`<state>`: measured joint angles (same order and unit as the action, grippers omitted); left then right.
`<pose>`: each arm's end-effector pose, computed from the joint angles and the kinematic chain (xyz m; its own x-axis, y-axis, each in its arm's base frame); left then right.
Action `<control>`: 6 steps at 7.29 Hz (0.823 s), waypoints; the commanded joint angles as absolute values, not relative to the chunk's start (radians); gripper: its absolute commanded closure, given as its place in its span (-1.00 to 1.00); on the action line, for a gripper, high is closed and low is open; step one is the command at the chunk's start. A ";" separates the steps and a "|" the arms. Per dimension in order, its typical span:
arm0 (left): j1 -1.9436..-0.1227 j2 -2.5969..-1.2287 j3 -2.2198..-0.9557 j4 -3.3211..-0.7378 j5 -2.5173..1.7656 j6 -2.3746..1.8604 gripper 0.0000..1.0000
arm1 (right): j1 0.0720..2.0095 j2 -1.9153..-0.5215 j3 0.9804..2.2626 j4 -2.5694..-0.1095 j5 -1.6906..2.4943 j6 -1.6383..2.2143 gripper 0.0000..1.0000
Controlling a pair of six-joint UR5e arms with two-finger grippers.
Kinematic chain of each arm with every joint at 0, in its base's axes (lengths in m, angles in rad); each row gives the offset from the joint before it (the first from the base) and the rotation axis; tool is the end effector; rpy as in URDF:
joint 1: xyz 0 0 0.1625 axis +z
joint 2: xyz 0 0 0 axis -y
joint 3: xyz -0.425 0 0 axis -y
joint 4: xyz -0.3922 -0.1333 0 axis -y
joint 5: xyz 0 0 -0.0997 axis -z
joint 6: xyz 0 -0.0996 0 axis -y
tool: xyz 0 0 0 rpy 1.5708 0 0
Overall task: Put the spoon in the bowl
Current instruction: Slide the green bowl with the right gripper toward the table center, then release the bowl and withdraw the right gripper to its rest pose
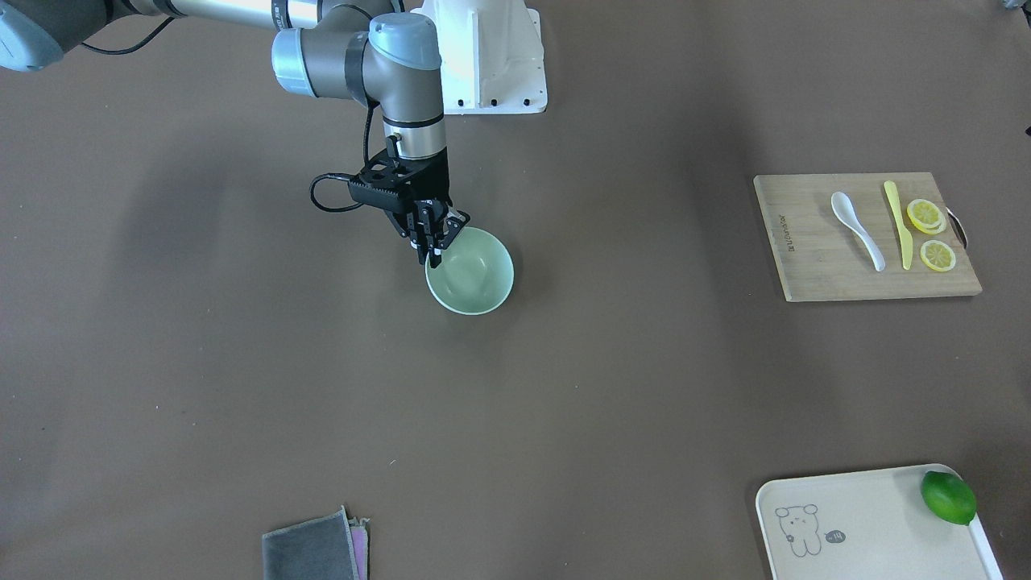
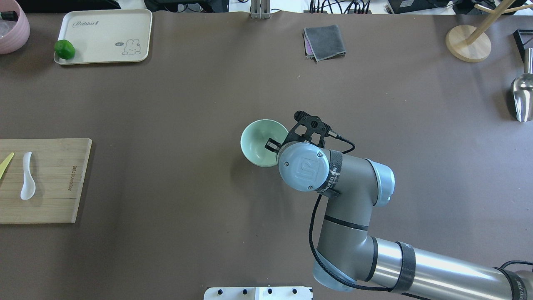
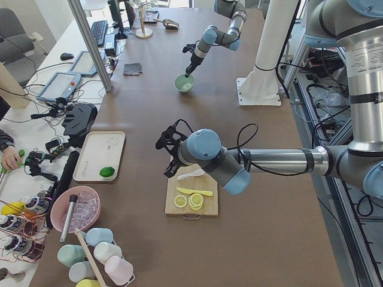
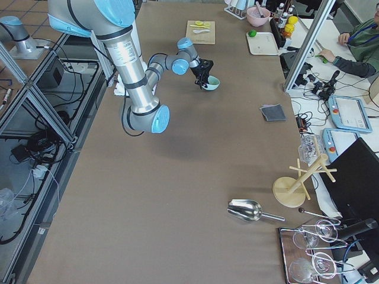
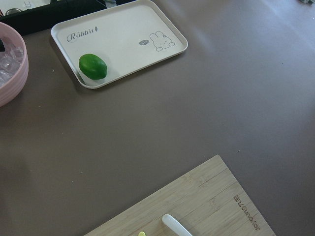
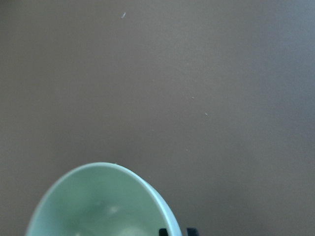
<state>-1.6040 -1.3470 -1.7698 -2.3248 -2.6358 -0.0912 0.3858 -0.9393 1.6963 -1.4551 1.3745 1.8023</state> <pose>-0.0596 -0.4025 0.5562 0.4992 0.4962 -0.7103 0.0705 0.7938 0.6041 -0.5678 -0.3955 0.2226 0.4632 0.4310 0.7744 -0.6306 0.7742 -0.0537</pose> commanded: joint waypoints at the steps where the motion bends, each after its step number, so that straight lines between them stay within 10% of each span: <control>1: -1.579 -1.342 -1.769 -2.322 -2.620 -0.261 -0.96 | 0.452 -0.948 1.747 -1.460 1.403 1.752 -1.00; 6: -1.369 -1.341 -1.773 -2.409 -2.474 -0.706 -0.96 | 0.915 -1.167 1.940 -1.532 1.927 1.126 -1.00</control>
<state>-1.4596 -1.3413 -1.7712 -2.3457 -2.5489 -0.5514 0.7821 -1.0920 1.9182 -1.5359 1.7749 1.3195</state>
